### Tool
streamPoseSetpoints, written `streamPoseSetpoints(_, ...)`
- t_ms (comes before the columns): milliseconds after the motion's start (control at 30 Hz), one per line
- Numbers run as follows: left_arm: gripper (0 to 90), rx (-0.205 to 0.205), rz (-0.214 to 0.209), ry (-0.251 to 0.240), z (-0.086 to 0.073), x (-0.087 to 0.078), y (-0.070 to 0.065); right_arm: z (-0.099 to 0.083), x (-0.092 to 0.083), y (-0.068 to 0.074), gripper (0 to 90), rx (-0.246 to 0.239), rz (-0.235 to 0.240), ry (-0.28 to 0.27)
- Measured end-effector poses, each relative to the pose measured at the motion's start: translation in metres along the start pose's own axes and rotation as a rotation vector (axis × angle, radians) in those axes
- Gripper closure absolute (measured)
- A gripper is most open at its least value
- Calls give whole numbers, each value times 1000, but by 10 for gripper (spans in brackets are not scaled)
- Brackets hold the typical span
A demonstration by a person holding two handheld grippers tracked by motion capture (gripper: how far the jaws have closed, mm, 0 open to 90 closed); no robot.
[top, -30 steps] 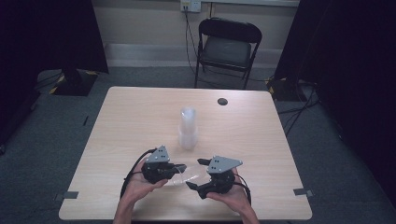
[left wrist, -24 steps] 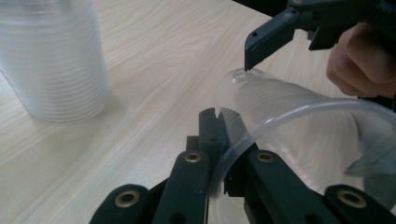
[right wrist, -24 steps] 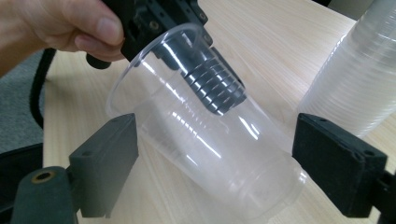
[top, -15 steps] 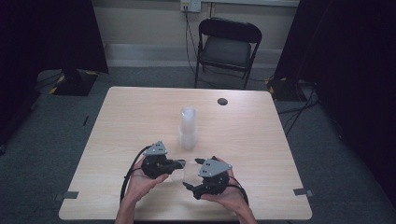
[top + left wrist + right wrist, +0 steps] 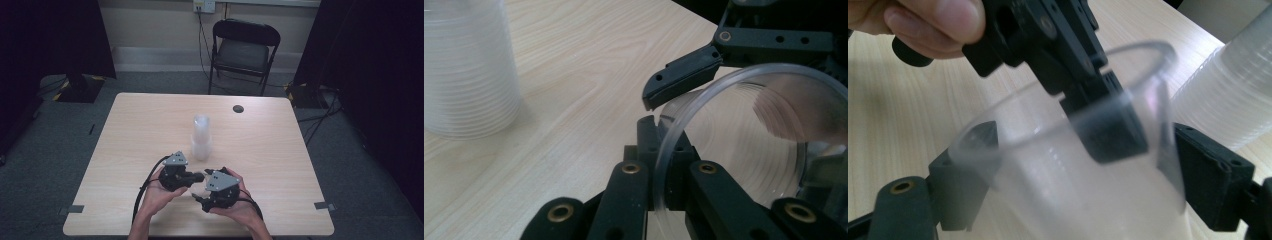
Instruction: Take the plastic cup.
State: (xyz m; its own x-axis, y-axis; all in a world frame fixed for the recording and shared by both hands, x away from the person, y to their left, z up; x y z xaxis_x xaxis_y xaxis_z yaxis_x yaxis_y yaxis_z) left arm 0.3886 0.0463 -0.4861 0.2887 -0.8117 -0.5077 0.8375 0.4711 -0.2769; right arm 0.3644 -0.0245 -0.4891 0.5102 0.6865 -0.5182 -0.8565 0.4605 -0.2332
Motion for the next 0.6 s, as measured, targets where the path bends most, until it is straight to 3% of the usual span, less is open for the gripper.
streamPoseSetpoints(233, 881, -30, 15, 49, -4, 3, 2, 4, 2, 3, 192, -31, -15, -2)
streamPoseSetpoints(333, 884, -19, 32, 66, -5, 1, 2, 4, 4, 6, 197, -46, -8, 1)
streamPoseSetpoints(600, 888, -32, 12, 83, -6, 1, 2, 8, 5, 8, 209, -67, 3, 5)
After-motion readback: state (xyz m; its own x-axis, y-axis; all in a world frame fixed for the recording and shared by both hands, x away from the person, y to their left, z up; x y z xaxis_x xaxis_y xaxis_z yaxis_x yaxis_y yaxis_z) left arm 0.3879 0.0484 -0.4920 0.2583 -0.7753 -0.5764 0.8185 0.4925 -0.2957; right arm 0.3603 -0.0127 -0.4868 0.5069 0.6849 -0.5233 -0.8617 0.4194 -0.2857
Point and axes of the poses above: each handheld gripper's, and its own axes: x roughly forward along the jaws, z roughly out of its top, y roughly to its left, the point moved 8 cm from there along x, roughly forward along the jaws, and after that the axes turned 1 degree about -z, right-handed, at the moved point
